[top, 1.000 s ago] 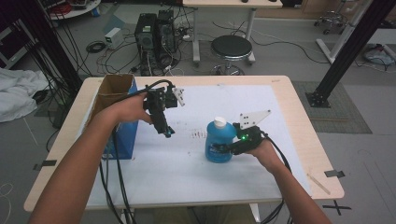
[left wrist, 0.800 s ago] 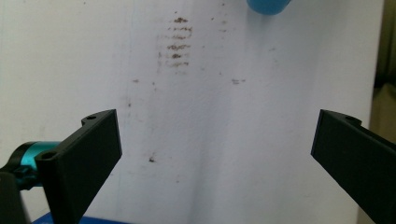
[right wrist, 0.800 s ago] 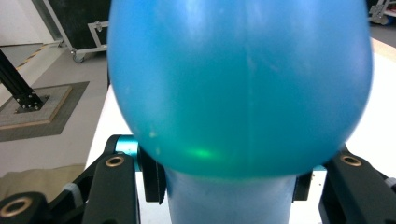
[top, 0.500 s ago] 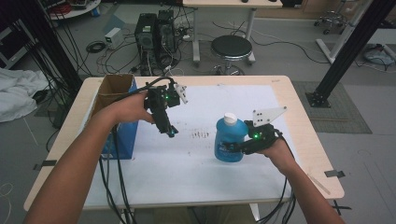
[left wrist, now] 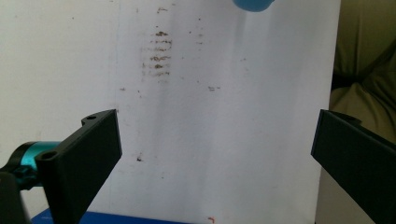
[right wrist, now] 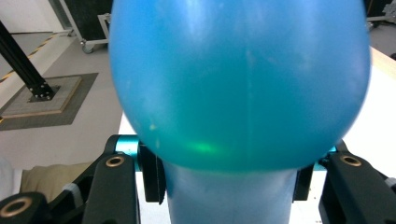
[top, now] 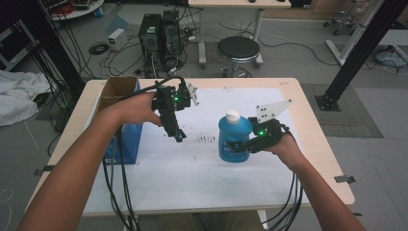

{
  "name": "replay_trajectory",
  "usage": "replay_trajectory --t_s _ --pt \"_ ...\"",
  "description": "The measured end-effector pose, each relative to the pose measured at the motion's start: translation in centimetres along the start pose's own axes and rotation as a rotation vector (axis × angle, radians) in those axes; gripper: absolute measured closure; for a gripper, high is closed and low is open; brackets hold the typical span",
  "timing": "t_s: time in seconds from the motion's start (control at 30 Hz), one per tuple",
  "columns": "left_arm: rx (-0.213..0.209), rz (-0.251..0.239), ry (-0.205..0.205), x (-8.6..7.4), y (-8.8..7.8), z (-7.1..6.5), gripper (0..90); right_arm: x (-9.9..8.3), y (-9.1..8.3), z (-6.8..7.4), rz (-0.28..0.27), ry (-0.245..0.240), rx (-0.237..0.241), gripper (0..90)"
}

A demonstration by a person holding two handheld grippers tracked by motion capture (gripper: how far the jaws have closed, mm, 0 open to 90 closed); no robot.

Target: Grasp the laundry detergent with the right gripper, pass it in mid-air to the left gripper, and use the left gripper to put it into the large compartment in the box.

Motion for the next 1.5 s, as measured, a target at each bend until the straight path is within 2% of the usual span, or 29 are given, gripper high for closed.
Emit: replay_trajectory --t_s 0.33,0.47,0.77,1.13,1.5 --pt "-0.03 0.014 0.032 0.9 -0.1 -1.1 1.7 -0.2 2.2 -0.3 0.002 -0.023 0.068 44.2" --pt "-0.032 0.021 0.042 1.2 -0.3 -1.3 1.7 0.2 2.9 -0.3 -0.001 -0.028 0.091 44.2" --pt "-0.04 0.03 0.04 1.8 -0.8 -1.5 1.7 1.1 4.2 -0.7 0.027 -0.043 0.11 44.2" --pt "-0.053 0.033 0.054 2.7 -0.8 -1.8 1.7 1.1 5.4 -0.7 0.045 -0.039 0.13 44.2" --pt "-0.06 0.033 0.062 3.3 -0.5 -1.9 1.7 1.4 6.3 -0.6 0.061 -0.033 0.131 44.2"
Point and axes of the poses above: each handheld gripper's, and its own axes: y roughly forward along the jaws, x roughly out of its top, z roughly to its left, the point moved 9 cm from there along y, roughly forward along the jaws
